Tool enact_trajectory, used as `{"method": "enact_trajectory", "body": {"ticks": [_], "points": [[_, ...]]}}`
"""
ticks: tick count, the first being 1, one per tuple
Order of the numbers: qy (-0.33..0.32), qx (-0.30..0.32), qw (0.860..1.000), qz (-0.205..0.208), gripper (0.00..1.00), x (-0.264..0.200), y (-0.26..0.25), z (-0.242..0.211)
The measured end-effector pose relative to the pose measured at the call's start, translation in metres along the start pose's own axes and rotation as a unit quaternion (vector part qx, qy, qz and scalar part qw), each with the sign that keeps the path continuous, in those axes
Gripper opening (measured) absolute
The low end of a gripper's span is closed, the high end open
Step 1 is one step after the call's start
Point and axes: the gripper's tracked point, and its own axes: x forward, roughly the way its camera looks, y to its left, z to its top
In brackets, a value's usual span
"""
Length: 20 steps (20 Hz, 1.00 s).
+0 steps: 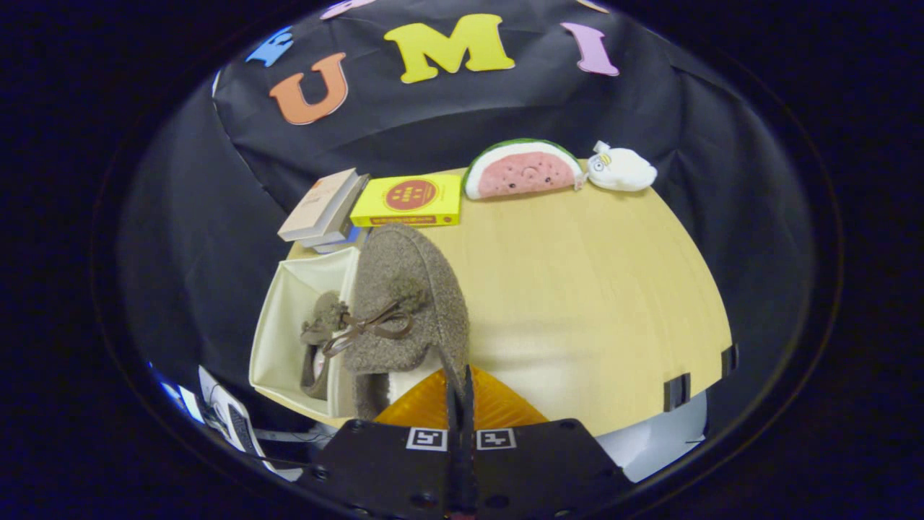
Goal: Open the storage box then place both shoes into the box .Put the left shoe in first, then the right shoe, with the right side of both shoes facing outward in a uniform manner.
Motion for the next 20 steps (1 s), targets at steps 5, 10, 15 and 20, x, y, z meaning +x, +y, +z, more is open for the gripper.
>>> {"method": "enact_trajectory", "body": {"ticks": [5, 10, 15, 20], "points": [[-0.003, -0.015, 0.999, 0.040, 0.00, 0.021, 0.079, 0.009], [-0.003, -0.024, 0.998, 0.050, 0.00, 0.044, 0.134, 0.013], [-0.003, -0.031, 0.999, 0.045, 0.00, 0.073, 0.166, 0.007], [0.016, -0.029, 0.999, 0.011, 0.00, 0.107, 0.163, -0.010]]}}
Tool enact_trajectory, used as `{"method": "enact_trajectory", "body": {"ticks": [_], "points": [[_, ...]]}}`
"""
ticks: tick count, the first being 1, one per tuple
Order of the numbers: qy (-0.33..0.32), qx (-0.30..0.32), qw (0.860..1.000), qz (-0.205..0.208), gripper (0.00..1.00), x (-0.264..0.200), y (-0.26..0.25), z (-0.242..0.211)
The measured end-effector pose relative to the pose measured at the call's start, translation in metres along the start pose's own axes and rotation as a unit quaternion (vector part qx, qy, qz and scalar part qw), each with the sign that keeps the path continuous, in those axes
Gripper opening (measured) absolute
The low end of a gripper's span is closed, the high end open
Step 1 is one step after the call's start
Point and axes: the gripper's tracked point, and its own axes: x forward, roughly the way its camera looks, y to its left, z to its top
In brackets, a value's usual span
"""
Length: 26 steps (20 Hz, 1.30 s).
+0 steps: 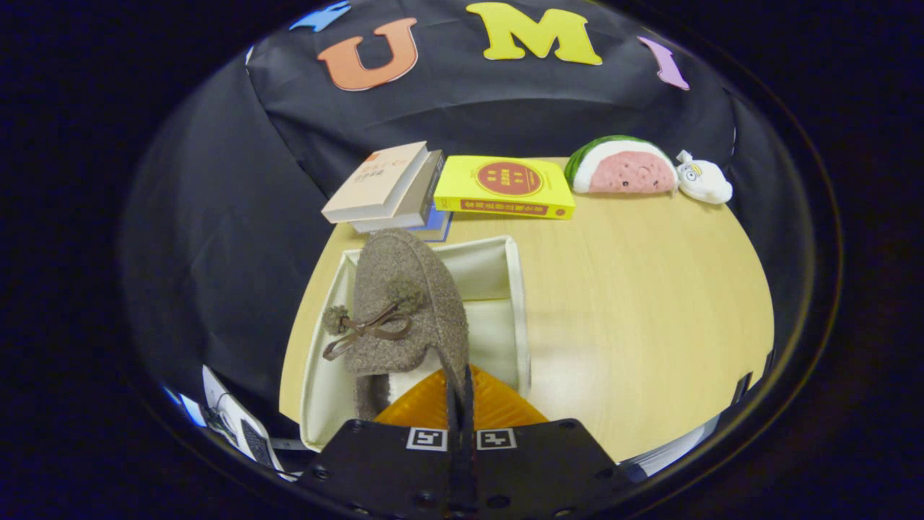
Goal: Open the storage box then place both shoes into the box .Put the left shoe in first, then the right shoe, with the right side of both shoes facing outward in a uniform manner.
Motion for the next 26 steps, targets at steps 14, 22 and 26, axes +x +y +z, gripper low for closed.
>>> {"method": "enact_trajectory", "body": {"ticks": [14, 22, 26], "points": [[-0.080, -0.030, 0.995, -0.041, 0.33, -0.026, -0.003, -0.011], [-0.243, -0.028, 0.966, -0.085, 0.96, -0.126, -0.032, -0.001], [-0.302, -0.040, 0.947, -0.106, 0.96, -0.158, -0.047, -0.008]]}}
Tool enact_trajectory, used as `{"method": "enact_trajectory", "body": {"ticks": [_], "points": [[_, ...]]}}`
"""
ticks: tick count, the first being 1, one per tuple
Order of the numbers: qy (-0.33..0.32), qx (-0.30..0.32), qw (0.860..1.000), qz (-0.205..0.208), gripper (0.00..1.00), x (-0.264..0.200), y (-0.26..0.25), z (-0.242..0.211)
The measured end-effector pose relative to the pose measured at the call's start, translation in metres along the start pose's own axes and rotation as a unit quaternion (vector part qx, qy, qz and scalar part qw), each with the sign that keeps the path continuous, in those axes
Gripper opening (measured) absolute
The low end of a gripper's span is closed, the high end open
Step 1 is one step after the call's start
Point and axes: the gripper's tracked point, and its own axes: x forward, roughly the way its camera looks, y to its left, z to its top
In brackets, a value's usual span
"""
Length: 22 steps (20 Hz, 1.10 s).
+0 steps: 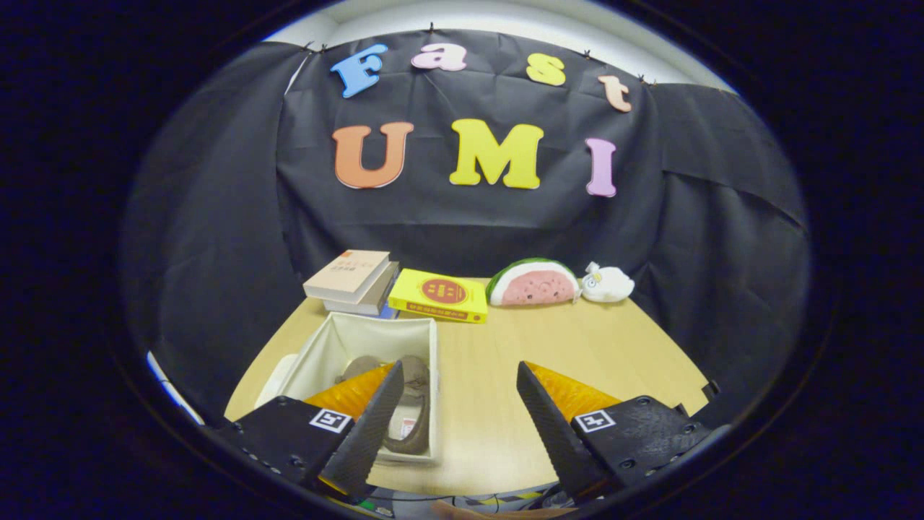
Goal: Open the storage box then place both shoes into the box .Put the left shoe in first, then the right shoe, with the right side of both shoes facing outward in a uniform manner.
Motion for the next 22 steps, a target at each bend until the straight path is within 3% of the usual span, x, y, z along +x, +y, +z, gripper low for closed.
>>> {"method": "enact_trajectory", "body": {"ticks": [3, 5, 8, 11, 16, 22], "points": [[-0.034, 0.008, 0.999, 0.018, 0.96, -0.015, -0.008, 0.001], [-0.050, 0.009, 0.999, 0.009, 0.96, -0.023, -0.021, -0.001], [-0.062, -0.036, 0.997, 0.029, 0.96, -0.034, -0.020, -0.011], [-0.102, -0.066, 0.993, 0.001, 0.95, -0.042, -0.034, -0.018], [-0.120, -0.050, 0.991, 0.025, 0.96, -0.053, -0.036, -0.055], [-0.170, 0.000, 0.985, 0.028, 0.96, -0.063, -0.069, -0.061]]}}
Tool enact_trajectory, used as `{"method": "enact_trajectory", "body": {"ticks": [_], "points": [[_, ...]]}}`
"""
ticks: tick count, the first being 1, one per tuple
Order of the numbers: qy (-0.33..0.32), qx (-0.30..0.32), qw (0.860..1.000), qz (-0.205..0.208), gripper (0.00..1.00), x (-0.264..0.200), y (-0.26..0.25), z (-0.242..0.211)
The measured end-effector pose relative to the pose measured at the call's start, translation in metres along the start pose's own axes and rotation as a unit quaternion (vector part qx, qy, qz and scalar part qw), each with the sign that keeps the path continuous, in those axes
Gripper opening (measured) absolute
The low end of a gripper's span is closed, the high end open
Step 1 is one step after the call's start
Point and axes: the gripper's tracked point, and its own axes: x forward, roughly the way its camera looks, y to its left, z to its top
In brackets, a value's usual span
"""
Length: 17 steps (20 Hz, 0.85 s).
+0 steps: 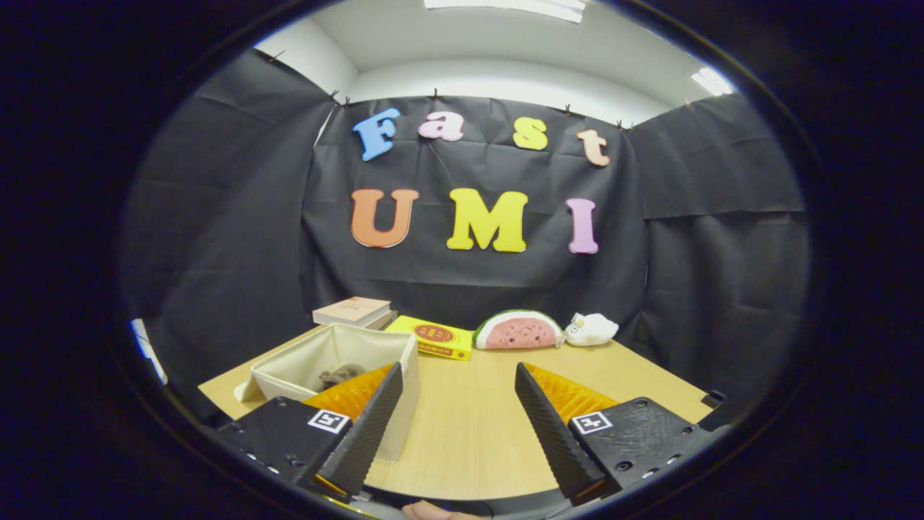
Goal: Open the storage box then place both shoes into the box .Put the left shoe in first, then the right shoe, with the right side of both shoes facing outward in a uniform manner.
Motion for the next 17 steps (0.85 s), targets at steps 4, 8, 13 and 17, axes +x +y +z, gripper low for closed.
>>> {"method": "enact_trajectory", "body": {"ticks": [4, 8, 13, 17], "points": [[-0.007, 0.008, 1.000, -0.005, 0.95, -0.012, -0.018, 0.000], [-0.013, 0.008, 1.000, -0.011, 0.95, -0.017, -0.028, -0.006], [-0.008, -0.003, 1.000, -0.020, 0.96, -0.016, -0.039, -0.016], [-0.013, 0.004, 1.000, -0.024, 0.96, -0.010, -0.046, -0.017]]}}
